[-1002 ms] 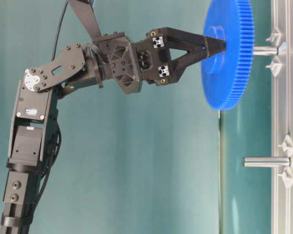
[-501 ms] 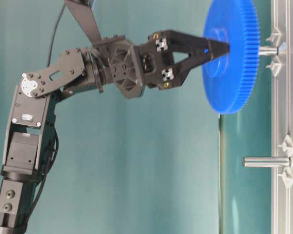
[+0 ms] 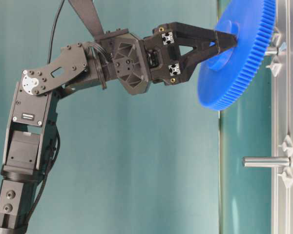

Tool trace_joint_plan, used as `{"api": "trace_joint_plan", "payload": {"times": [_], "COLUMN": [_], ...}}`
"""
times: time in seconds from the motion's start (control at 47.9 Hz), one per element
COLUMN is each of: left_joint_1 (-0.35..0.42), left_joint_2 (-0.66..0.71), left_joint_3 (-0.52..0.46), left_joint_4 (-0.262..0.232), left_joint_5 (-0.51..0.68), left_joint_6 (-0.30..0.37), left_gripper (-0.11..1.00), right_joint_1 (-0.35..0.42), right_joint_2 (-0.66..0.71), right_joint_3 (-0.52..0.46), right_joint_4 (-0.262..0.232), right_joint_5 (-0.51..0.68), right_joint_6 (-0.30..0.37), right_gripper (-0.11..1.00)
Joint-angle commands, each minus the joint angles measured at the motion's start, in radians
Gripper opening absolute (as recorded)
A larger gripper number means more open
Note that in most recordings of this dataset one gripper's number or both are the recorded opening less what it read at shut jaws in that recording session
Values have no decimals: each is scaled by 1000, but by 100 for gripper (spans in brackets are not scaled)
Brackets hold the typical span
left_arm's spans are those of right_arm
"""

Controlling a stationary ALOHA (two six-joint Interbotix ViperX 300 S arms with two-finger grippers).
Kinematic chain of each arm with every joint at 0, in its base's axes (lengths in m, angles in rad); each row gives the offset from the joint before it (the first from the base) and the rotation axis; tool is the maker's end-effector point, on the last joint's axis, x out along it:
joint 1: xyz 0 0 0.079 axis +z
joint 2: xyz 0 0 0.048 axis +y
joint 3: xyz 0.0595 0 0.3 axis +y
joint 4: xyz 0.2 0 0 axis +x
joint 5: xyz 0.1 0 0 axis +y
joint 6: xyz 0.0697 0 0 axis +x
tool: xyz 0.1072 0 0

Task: Insert the large gear onto the shaft.
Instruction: 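Align the gear's bore with the right metal shaft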

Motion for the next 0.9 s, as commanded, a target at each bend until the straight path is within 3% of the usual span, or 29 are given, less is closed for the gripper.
{"api": "trace_joint_plan", "payload": {"times": [0.0, 0.689, 0.876], "left_joint_1": [29, 55, 54], "left_joint_2": [-9, -35, -28], "left_joint_3": [-9, 28, -14], "left_joint_4": [5, 5, 5], "left_joint_5": [3, 43, 34], "left_joint_6": [-2, 5, 8], "left_gripper": [76, 76, 76], "right_joint_1": [-2, -2, -2], "right_joint_2": [6, 6, 6], "right_joint_3": [-14, -17, -17], "right_joint_4": [-2, -2, -2], "right_joint_5": [-6, -8, -8], "right_joint_6": [12, 14, 14], "right_gripper": [8, 8, 8]}}
